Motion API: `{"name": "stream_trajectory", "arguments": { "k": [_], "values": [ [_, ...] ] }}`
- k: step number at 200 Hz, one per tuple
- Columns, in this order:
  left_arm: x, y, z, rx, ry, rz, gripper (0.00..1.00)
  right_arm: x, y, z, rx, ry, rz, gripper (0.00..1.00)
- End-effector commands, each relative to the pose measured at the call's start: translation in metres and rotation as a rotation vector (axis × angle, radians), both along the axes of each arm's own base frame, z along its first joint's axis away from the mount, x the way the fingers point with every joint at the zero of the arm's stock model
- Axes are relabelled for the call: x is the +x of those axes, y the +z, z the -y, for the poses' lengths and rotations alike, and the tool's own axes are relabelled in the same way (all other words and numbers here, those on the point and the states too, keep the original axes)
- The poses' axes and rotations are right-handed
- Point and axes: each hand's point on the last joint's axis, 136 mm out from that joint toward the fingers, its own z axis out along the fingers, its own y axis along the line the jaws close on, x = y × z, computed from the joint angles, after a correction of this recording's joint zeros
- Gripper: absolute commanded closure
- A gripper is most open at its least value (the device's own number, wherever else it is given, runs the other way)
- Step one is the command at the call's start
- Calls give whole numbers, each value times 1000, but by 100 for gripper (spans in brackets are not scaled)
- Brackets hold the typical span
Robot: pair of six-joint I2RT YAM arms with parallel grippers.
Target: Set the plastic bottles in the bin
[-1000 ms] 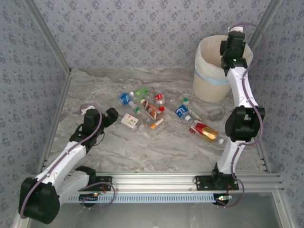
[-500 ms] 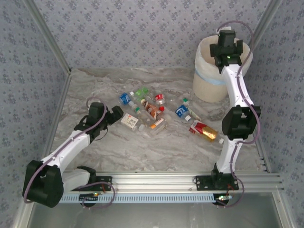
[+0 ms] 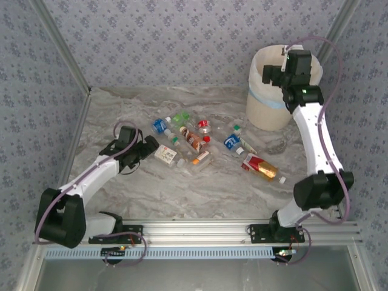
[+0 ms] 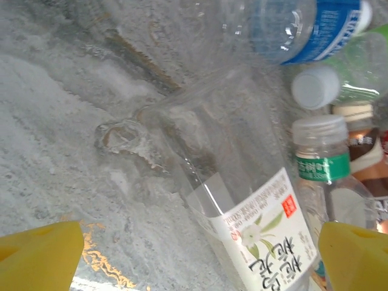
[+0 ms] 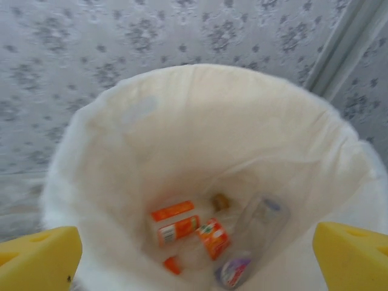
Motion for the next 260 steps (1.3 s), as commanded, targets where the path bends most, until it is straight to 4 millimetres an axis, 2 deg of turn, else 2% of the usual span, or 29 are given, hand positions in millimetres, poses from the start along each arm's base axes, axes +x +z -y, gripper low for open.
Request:
{"name": "stream_trajectory", "arguments": {
  "k": [1,30,65,128,160,177,179,182,206,260],
  "values": [
    [0,1,-3,17,64,-73,1,-28,-21,-23,137,77,-59,0],
    [2,-1,-4,90,114,-151,0,-62,-36,-49,228,160,-68,0],
    [7,-6,0,103,182,-191,0,-82,-61,-57,285,118,-74,0],
    [22,-13,-4,129,282,-213,1,-81,-56,-67,313,133,-47,0],
    [37,-15,11,79,260,-197,2,-84,-58,-74,313,149,-58,0],
    [43,-18,11,98,272,-201,2,-85,-59,-76,308,151,-61,0],
    [43,-19,11,102,275,-204,2,-86,-70,-76,304,147,-85,0],
    [43,-21,11,106,281,-209,1,-87,-74,-76,301,144,-94,0],
    [44,-34,11,104,321,-236,2,-87,-80,-78,309,137,-105,0],
    [42,-61,11,130,326,-251,18,-85,-96,-90,320,149,-149,0]
  ]
}}
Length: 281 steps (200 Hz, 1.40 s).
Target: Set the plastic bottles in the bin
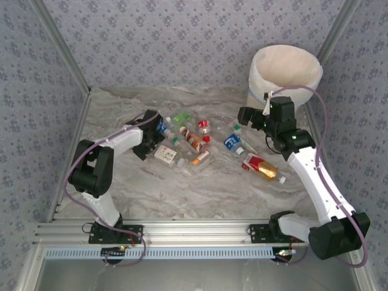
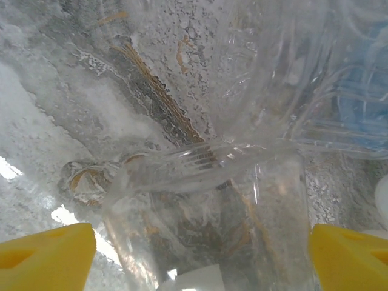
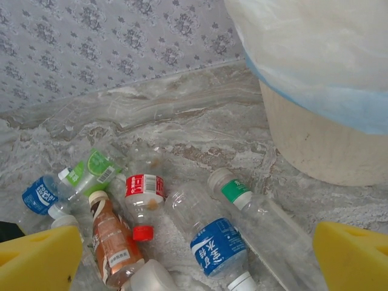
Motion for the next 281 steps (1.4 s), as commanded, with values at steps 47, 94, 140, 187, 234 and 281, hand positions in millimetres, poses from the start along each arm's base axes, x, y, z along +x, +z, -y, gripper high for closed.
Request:
{"name": "stream_trajectory", "arguments": {
  "k": [47,94,140,187,234,281],
  "values": [
    [-13,-19,-6,40,42,9,33,3,-7,-10,-20,-18,-8,0],
    [-18,-11,4,38,-41,5,12,3,-5,-13,-32,-12,-4,0],
    [-17,-29,12,-15,-76,1,22,3,-4,-18,-39,-2,-6,0],
    [-12,13,12,22,-179,177,41,-7,-1,-27,-31,48,5,0],
    [-8,101,27,13,-349,454,45,-21,-21,-73,181,183,-23,0],
    [-3,196,63,-81,-512,733,46,-44,-32,-153,439,485,17,0]
  ]
}}
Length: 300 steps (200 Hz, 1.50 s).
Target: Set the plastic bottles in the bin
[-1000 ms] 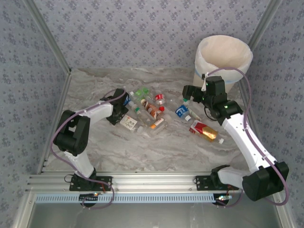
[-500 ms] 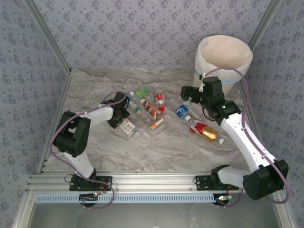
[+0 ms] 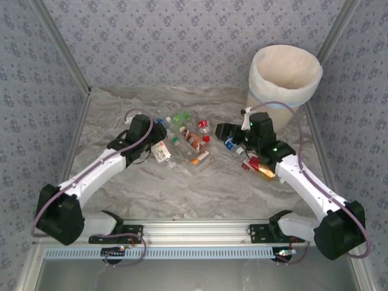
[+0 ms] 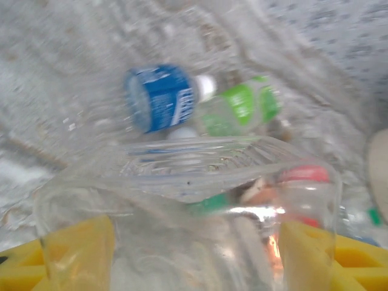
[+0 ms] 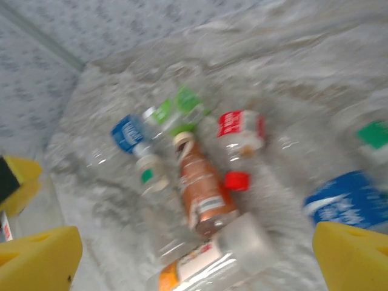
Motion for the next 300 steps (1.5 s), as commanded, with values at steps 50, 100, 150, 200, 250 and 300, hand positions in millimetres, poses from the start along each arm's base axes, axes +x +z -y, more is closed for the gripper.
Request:
{"name": "stream_trajectory", "arguments": {
  "k": [50,100,150,200,250,300],
  "values": [
    [10,94,65,-145,-293,242,47,-44,32,-119,202,416,186,0],
    [4,103,89,-140,-377,268,46,-40,31,-165,223,448,192,0],
    [3,101,92,-150,-377,260,46,-18,20,-177,216,349,166,18],
    [3,99,92,-155,-378,250,43,-23,19,-179,191,380,182,38],
    [3,99,92,-152,-378,237,34,-24,14,-176,159,381,180,47],
    [1,119,65,-100,-331,301,1,-16,-13,-146,-36,349,104,55]
  ]
}}
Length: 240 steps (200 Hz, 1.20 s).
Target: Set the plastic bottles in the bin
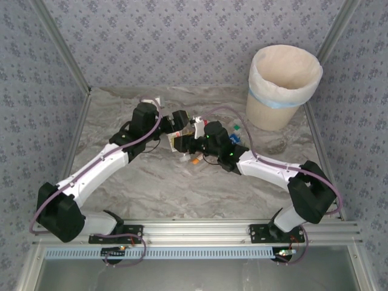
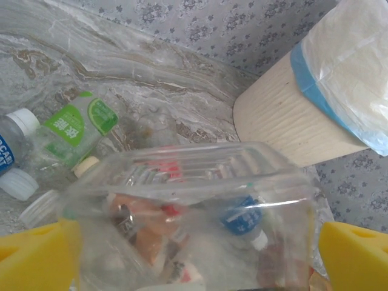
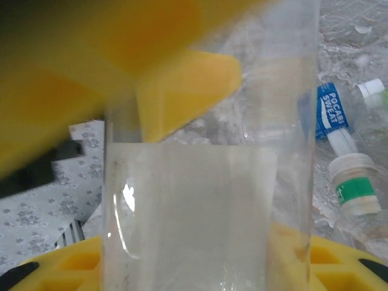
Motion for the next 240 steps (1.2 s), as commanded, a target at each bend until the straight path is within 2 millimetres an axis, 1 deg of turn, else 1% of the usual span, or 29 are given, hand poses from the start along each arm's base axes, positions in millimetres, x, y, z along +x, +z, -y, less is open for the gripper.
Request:
{"name": "stream_trajectory", "arguments": {
  "k": [1,11,20,26,43,46,48,51,66,83,110,128,160,183,194,208,217,233,240],
  "values": [
    [-1,43,-18,-24,39,118,1,7,-6,23,-139,-33,-3,55],
    [-2,45,-32,-22,81,139,1,15,-6,36,-192,-56,-3,56],
    [-2,44,-50,8,146,150,1,22,-2,49,-236,-74,3,56],
    [-2,40,-65,49,203,150,1,28,1,60,-269,-91,11,56],
    [-5,29,-107,147,350,133,0,42,22,87,-338,-132,66,55],
    [-6,26,-113,156,369,125,0,43,20,92,-356,-133,68,55],
    [-6,25,-117,157,380,122,1,47,33,94,-349,-143,91,55],
    [-7,21,-123,161,394,114,0,51,41,99,-352,-152,105,54],
    [-12,6,-140,160,428,80,0,66,64,126,-400,-206,157,53],
    [-16,-9,-153,160,453,57,1,83,96,157,-428,-276,217,52],
    [-23,-29,-162,166,468,36,0,107,142,210,-460,-391,286,53],
    [-24,-37,-162,172,454,13,1,122,164,242,-476,-465,312,53],
    [-24,-43,-160,172,443,5,1,143,193,299,-492,-609,328,52],
    [-24,-45,-161,179,440,-3,1,159,207,345,-523,-760,335,52],
    [-24,-46,-162,184,441,-11,1,169,208,369,-532,-842,312,52],
    [-25,-47,-163,184,446,-18,0,182,199,393,-555,-898,266,52],
    [-25,-48,-164,184,451,-22,1,193,190,403,-569,-921,234,51],
    [-27,-53,-166,187,458,-38,1,212,182,421,-622,-960,213,51],
    [-27,-54,-168,189,461,-43,1,219,175,428,-656,-968,198,51]
  ]
}}
